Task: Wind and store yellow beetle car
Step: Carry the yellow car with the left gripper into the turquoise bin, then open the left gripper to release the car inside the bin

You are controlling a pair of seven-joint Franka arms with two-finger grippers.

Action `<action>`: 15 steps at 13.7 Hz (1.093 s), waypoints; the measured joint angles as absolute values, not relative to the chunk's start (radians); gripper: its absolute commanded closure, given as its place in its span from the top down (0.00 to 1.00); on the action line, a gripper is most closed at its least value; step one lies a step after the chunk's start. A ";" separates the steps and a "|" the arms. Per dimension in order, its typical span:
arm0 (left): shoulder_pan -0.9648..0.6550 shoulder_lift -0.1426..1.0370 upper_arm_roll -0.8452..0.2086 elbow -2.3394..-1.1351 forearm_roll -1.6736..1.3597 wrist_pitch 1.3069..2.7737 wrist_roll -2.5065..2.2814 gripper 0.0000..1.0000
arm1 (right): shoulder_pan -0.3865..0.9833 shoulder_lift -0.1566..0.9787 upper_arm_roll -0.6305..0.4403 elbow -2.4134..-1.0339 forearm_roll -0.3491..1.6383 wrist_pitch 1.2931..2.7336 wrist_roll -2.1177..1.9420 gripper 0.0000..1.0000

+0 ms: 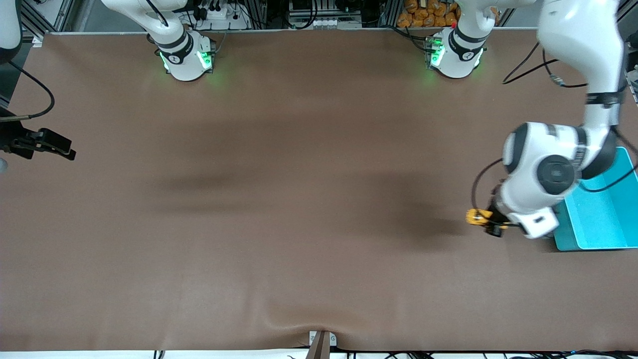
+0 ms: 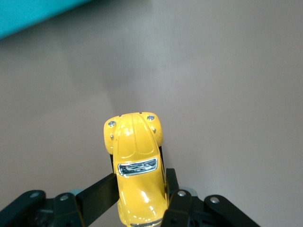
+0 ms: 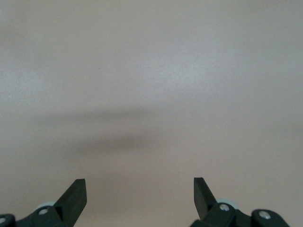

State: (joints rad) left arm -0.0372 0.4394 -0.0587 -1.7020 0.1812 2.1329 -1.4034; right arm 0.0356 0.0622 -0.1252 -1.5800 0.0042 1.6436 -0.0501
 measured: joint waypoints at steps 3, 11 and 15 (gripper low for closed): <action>0.077 0.430 -0.059 -1.703 0.181 2.132 -1.231 0.00 | 0.036 0.061 -0.125 -1.554 0.005 1.643 -0.050 1.00; 0.370 0.411 -0.063 -1.703 0.123 2.129 -0.574 0.00 | 0.041 0.061 -0.123 -1.525 0.013 1.641 -0.050 1.00; 0.437 0.410 -0.063 -1.704 0.092 2.129 -0.293 0.00 | 0.057 0.061 -0.121 -1.524 0.014 1.642 -0.050 1.00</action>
